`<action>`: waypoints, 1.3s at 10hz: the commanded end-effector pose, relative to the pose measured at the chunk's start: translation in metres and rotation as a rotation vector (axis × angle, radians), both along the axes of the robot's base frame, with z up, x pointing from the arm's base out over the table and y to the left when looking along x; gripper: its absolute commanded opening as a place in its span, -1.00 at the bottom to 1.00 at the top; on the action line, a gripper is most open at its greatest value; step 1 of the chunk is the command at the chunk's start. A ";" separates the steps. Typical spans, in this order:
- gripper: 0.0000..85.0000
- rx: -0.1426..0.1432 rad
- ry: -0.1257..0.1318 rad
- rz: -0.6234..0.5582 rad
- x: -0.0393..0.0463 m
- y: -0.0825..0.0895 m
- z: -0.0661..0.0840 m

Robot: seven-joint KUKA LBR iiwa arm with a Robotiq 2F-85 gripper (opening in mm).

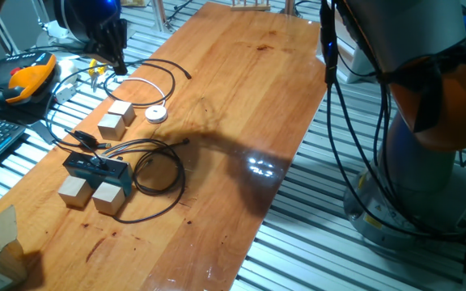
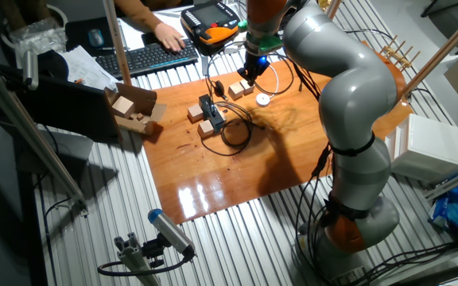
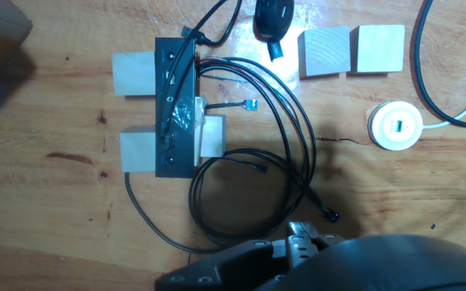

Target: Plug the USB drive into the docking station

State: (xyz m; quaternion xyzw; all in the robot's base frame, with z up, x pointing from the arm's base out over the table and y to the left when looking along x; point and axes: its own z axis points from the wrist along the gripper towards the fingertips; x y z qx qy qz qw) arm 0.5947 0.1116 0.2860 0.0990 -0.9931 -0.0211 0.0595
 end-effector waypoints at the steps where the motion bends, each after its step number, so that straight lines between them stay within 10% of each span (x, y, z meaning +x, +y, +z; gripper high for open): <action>1: -1.00 -0.001 -0.005 0.000 0.0004 0.000 0.001; 13: -1.00 -0.023 0.003 -0.012 -0.0009 0.005 0.002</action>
